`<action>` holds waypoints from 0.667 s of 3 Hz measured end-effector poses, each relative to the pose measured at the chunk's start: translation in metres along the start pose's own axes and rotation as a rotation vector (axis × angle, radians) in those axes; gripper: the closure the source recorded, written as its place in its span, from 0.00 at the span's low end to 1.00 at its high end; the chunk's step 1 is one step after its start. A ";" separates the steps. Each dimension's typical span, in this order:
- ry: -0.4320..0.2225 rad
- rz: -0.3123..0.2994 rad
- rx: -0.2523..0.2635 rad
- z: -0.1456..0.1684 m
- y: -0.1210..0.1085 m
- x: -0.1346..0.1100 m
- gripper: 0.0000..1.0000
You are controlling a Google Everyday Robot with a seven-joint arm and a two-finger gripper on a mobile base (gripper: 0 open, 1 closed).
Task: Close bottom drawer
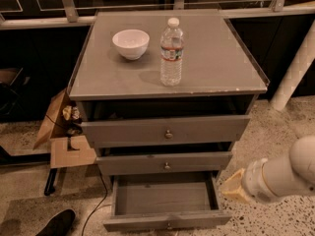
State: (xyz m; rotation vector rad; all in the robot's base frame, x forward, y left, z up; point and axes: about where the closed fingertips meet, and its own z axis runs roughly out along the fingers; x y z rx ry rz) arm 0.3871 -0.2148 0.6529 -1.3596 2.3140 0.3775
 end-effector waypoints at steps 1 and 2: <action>-0.008 -0.002 0.013 0.067 -0.006 0.068 1.00; -0.068 0.022 0.039 0.112 -0.029 0.121 1.00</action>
Offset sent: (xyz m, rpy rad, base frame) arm -0.0167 -0.0720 -0.3413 0.2770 0.0671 -0.0982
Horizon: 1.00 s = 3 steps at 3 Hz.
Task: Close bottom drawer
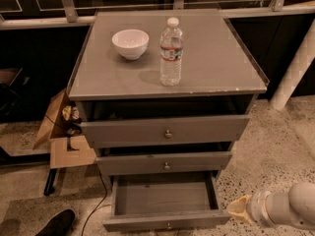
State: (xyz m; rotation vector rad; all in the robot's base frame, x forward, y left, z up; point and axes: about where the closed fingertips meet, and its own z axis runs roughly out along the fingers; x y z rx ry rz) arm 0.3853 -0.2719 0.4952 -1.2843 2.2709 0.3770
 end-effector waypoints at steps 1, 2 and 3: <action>-0.037 0.067 -0.039 0.046 -0.011 0.052 1.00; -0.036 0.188 -0.187 0.121 0.021 0.116 1.00; -0.043 0.196 -0.207 0.131 0.032 0.117 1.00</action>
Offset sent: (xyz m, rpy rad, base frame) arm -0.0653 -0.0121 -0.2542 0.2595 0.3649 -0.0760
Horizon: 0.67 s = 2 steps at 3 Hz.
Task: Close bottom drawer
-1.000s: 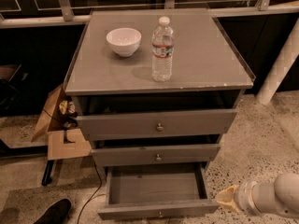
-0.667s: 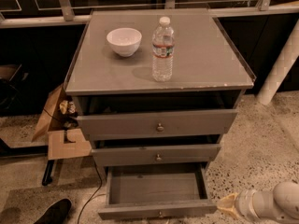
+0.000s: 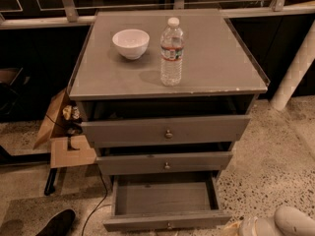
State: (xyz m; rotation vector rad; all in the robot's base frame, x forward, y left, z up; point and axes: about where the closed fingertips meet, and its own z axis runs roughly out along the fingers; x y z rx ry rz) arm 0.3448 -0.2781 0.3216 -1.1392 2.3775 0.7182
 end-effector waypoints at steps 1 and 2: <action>0.006 -0.048 -0.005 0.015 -0.008 0.007 1.00; -0.032 -0.188 0.005 0.080 -0.015 0.031 1.00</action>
Offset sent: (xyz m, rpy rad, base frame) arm 0.0062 0.0350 -0.1429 -0.0358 -0.2490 0.2362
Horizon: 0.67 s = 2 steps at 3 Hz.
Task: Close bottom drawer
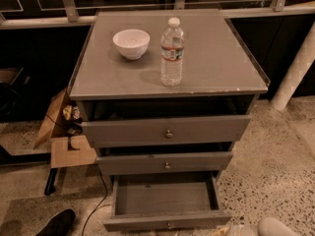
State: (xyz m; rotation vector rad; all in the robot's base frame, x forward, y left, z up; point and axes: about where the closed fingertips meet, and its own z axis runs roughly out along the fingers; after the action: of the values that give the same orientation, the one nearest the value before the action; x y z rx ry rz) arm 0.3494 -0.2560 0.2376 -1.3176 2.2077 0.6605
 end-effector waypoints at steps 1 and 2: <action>-0.073 -0.106 0.008 0.044 -0.006 0.015 1.00; -0.078 -0.120 0.009 0.052 -0.006 0.019 1.00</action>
Offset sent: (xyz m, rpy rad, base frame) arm 0.0044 0.0129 -0.0375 0.0389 -0.0857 0.0544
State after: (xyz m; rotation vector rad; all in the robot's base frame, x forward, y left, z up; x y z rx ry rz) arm 0.3546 -0.2389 0.1852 -1.3843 2.0499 0.6445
